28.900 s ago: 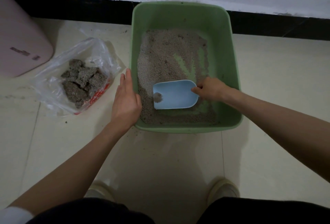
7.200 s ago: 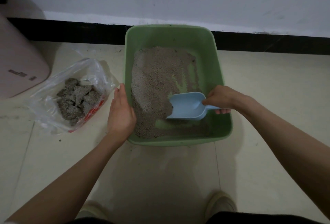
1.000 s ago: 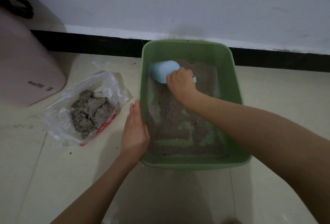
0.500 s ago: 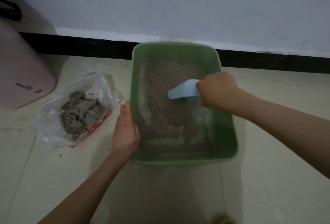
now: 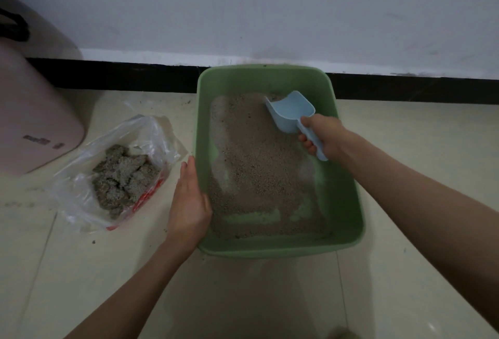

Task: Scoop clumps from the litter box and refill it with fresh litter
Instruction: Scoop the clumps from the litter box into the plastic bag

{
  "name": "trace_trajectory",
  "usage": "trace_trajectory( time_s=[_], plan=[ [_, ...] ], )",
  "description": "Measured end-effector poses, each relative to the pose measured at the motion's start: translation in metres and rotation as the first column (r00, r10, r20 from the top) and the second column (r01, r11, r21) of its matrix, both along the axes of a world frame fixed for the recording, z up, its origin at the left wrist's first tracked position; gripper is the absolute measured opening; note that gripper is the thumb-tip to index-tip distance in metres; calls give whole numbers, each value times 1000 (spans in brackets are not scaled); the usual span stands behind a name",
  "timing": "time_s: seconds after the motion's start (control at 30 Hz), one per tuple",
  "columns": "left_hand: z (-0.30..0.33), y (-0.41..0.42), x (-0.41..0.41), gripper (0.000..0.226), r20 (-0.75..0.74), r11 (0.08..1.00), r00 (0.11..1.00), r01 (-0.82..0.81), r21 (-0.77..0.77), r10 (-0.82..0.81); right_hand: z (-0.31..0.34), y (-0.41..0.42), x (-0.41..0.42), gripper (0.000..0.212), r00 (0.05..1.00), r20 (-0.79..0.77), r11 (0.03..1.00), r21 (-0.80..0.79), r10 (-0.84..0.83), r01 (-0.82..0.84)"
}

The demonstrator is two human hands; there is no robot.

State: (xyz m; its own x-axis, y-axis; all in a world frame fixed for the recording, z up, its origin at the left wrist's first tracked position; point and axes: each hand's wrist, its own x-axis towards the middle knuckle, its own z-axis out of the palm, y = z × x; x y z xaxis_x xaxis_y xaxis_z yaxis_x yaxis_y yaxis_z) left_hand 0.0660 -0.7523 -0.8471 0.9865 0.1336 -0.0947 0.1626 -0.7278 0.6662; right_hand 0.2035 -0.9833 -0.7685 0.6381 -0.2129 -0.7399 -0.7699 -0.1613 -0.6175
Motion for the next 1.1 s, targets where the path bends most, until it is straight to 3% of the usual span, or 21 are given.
trace_trajectory(
  time_s=[0.17,0.37,0.7,1.1],
  plan=[
    [-3,0,0,72,17,1000,1000,5,-22,-4,-10,6,7,37,996,-44,993,83,-83,87],
    [-9,3,1,73,26,999,1000,12,-40,-11,-26,5,9,37,995,19,989,110,-102,99],
    [-8,1,0,75,41,1000,999,7,-18,-6,-46,18,0,24,978,95,982,72,-184,177],
    [-6,0,0,73,23,1000,1000,2,1,-2,-61,14,-8,13,980,109,978,140,-168,153]
  ],
)
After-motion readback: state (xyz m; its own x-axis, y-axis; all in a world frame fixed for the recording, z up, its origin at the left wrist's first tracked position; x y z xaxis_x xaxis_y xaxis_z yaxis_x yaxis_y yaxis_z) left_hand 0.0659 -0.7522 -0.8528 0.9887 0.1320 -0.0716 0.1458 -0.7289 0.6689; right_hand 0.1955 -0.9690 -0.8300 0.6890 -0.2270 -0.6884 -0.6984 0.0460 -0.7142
